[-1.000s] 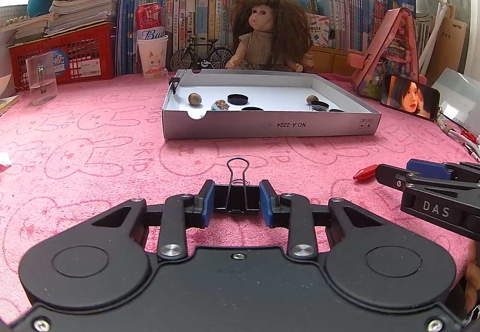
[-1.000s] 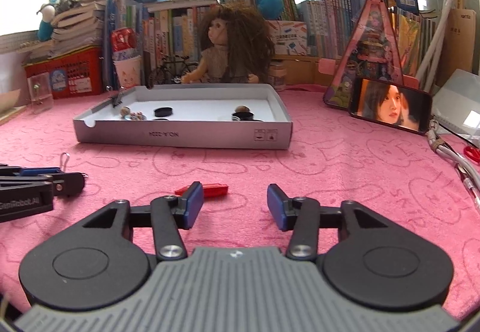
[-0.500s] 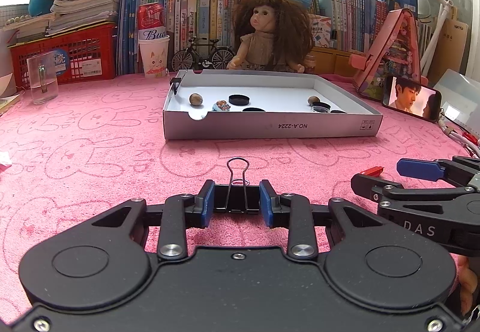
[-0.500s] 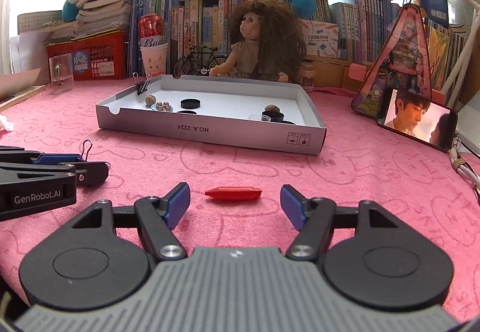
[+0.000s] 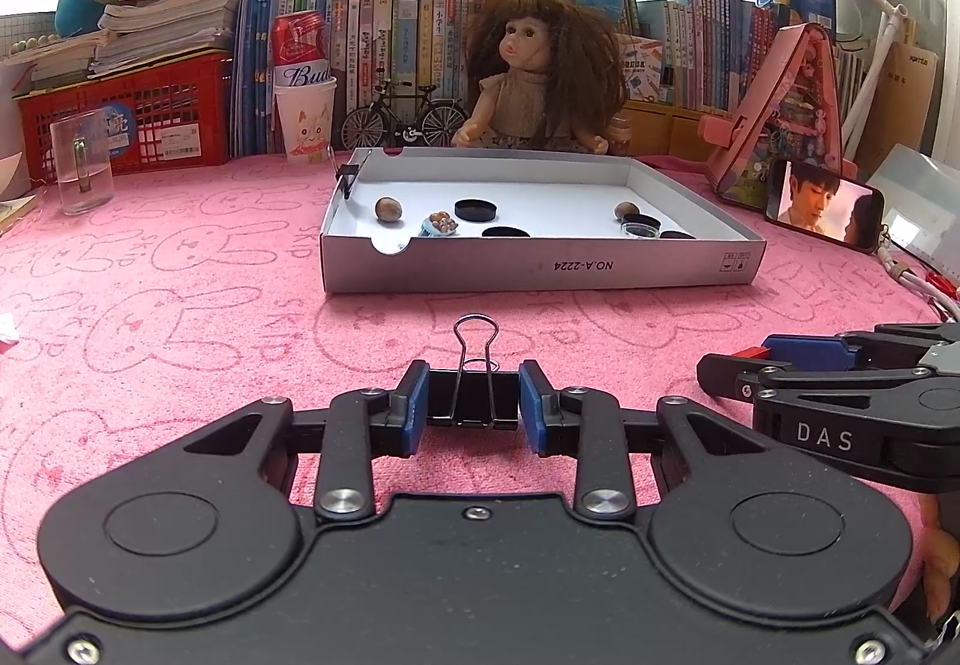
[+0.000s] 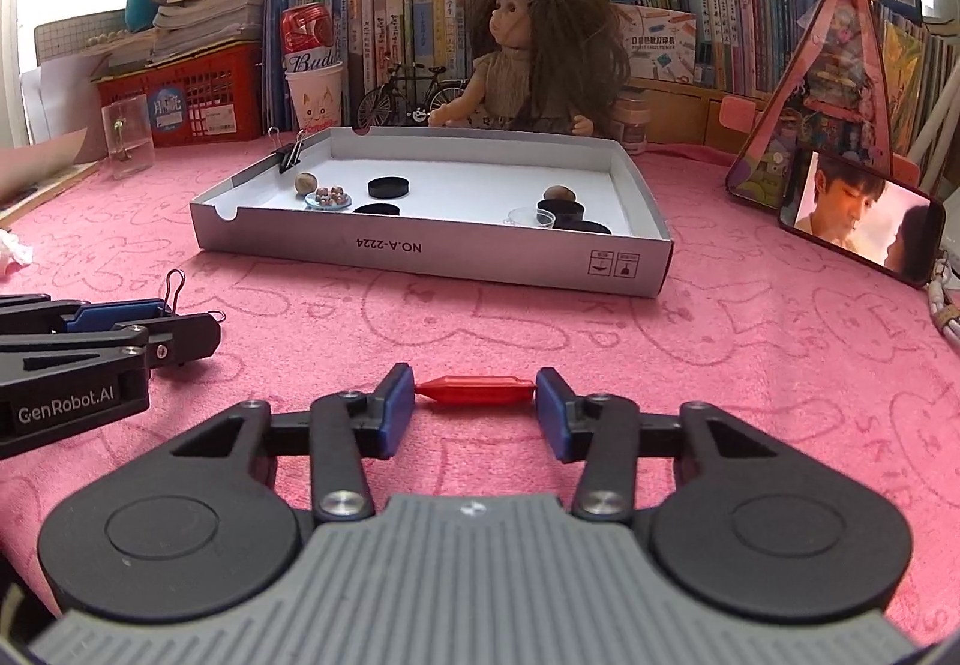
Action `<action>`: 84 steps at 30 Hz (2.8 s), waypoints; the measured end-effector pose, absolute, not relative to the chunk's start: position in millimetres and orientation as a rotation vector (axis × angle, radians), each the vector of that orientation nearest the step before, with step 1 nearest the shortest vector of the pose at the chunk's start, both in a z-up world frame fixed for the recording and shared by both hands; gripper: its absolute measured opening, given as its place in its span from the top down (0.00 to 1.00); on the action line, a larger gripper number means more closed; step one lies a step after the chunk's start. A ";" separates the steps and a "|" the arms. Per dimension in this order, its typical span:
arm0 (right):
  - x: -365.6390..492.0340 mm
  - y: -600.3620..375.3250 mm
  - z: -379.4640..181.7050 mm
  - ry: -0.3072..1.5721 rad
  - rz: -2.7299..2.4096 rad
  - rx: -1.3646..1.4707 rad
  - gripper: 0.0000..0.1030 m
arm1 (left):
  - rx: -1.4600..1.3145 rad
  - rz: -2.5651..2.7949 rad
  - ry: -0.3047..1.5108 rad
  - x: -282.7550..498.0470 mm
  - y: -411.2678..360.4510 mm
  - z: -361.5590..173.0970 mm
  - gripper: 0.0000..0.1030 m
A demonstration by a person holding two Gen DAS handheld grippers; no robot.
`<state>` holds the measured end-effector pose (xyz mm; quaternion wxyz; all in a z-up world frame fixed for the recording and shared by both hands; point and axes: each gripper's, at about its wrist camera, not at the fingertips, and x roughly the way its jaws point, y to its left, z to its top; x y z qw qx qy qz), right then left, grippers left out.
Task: Organize rigid objects
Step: 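Carry the binder clip into the tray with the left tool while the right carries the red marker, then open the left tool to release the clip while the right releases the red marker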
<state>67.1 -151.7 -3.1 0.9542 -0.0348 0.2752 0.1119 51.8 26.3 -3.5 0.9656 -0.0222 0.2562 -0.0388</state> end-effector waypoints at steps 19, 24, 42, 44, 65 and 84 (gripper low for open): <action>89.0 -168.2 28.0 0.466 0.175 0.010 0.52 | -0.074 -0.087 0.463 96.7 19.2 29.8 0.71; 100.2 -173.0 32.8 0.440 0.157 0.032 0.52 | -0.080 -0.088 0.449 114.0 16.9 36.0 0.71; 157.2 -179.7 38.2 0.388 0.133 0.068 0.52 | -0.125 -0.053 0.491 198.6 30.7 40.4 0.71; 170.3 -182.6 41.3 0.388 0.158 0.105 0.52 | -0.155 -0.048 0.507 213.5 34.2 42.6 0.71; 252.4 -171.5 25.4 0.507 0.163 0.086 0.52 | -0.123 -0.017 0.616 285.2 34.0 15.7 0.71; 268.7 -164.1 9.5 0.581 0.131 0.074 0.51 | -0.094 -0.011 0.646 293.3 30.8 3.4 0.71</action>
